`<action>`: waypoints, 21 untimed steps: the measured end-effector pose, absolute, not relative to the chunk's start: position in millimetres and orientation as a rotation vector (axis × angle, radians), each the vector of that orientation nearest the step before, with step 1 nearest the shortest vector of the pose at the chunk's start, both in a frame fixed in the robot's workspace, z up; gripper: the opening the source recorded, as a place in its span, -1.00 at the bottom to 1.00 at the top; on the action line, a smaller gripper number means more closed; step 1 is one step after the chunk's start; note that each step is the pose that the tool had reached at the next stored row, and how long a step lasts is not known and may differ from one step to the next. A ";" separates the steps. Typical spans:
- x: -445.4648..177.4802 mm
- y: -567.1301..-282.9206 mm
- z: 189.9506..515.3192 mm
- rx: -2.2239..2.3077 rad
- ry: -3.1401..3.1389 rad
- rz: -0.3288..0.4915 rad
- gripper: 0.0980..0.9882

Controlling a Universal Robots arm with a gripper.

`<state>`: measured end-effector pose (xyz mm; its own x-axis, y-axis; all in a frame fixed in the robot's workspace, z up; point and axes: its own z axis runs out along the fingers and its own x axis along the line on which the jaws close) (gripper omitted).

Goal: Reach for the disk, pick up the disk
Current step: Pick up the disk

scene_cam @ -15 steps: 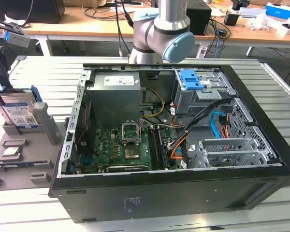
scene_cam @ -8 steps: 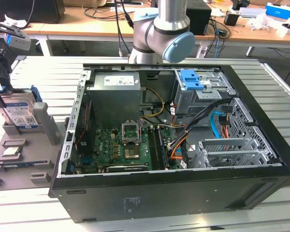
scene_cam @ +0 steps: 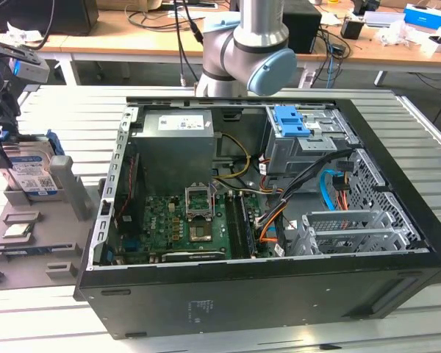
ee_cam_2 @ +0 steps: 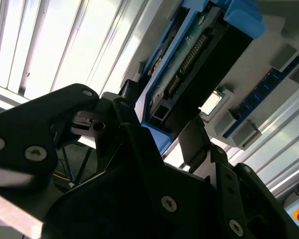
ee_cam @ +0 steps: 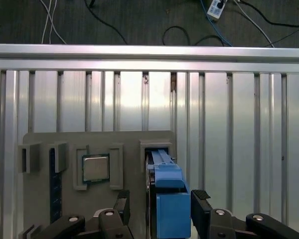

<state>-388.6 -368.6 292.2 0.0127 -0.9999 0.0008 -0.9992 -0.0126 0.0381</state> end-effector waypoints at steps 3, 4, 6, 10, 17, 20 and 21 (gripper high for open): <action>-388.5 -368.6 288.7 2.220 -2.183 -0.041 0.14; -388.5 -368.7 287.8 2.222 -2.181 -0.041 0.14; -388.5 -368.7 287.0 2.223 -2.179 -0.041 0.14; -388.5 -368.6 286.9 2.224 -2.179 -0.041 0.14; -388.5 -368.6 286.9 2.224 -2.179 -0.041 -0.40; -388.5 -368.6 286.8 2.224 -2.179 -0.041 -0.40; -388.5 -368.6 286.9 2.224 -2.179 -0.041 -0.40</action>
